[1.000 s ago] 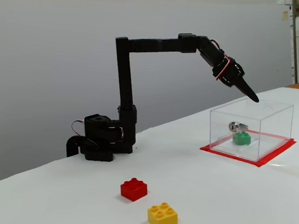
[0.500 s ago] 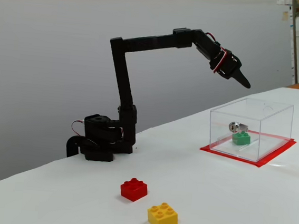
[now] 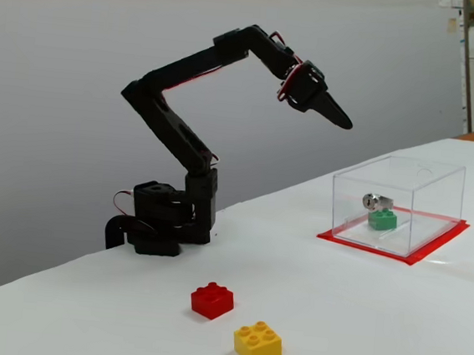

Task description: Pick the green lego brick and place it into the transparent box

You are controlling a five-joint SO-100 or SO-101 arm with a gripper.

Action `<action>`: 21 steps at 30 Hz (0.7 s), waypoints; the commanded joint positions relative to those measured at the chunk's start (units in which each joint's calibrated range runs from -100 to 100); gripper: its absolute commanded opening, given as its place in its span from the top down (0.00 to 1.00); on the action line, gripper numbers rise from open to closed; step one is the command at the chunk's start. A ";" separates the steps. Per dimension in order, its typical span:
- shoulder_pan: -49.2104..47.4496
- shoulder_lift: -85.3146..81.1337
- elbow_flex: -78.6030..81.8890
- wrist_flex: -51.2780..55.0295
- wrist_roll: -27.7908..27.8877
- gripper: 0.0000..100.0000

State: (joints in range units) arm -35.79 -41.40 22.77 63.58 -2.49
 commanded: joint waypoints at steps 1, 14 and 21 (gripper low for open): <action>4.70 -8.46 2.09 2.30 0.25 0.98; 28.06 -25.85 15.47 3.17 0.14 0.98; 34.50 -35.27 25.42 3.17 0.19 0.98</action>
State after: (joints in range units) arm -3.53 -73.53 45.72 66.67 -2.49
